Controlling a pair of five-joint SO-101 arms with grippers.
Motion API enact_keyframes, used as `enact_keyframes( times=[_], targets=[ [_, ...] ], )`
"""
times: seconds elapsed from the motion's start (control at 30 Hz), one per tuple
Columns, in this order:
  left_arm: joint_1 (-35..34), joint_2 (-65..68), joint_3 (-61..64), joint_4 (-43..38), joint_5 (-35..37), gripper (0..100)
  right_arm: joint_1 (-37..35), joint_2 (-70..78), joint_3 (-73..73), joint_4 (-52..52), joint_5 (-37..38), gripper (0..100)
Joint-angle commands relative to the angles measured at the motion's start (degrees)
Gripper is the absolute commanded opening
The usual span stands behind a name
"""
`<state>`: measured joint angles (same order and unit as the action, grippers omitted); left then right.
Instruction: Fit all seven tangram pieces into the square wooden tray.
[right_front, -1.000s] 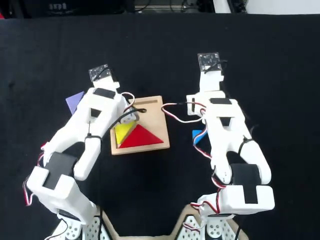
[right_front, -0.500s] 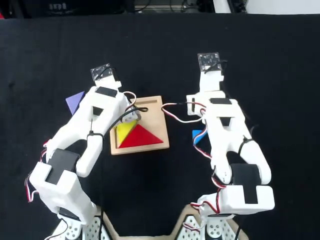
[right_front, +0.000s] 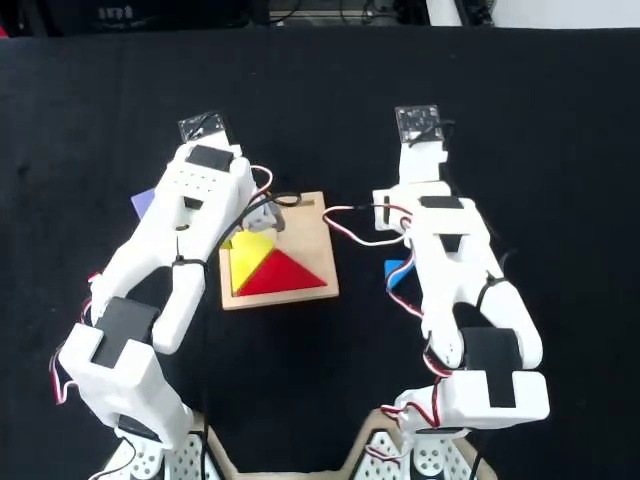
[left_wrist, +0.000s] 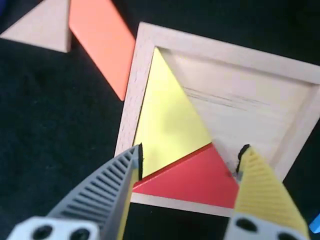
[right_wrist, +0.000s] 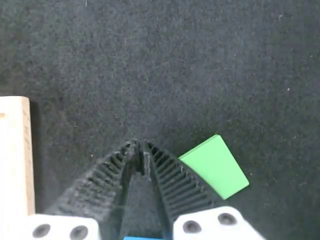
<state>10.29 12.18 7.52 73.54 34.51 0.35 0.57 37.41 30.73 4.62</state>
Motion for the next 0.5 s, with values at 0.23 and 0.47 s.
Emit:
enact_keyframes(
  times=[0.23, 0.47],
  targets=[
    [-0.3, -1.1, -5.1, 1.6, -3.7, 31, 0.7, -0.7, -3.2, -0.9, -0.3, 1.2],
    [-4.5, -1.1, -23.5, 24.4, -8.8, 31, 0.7, -0.7, -3.2, -1.0, -0.3, 1.2]
  ],
)
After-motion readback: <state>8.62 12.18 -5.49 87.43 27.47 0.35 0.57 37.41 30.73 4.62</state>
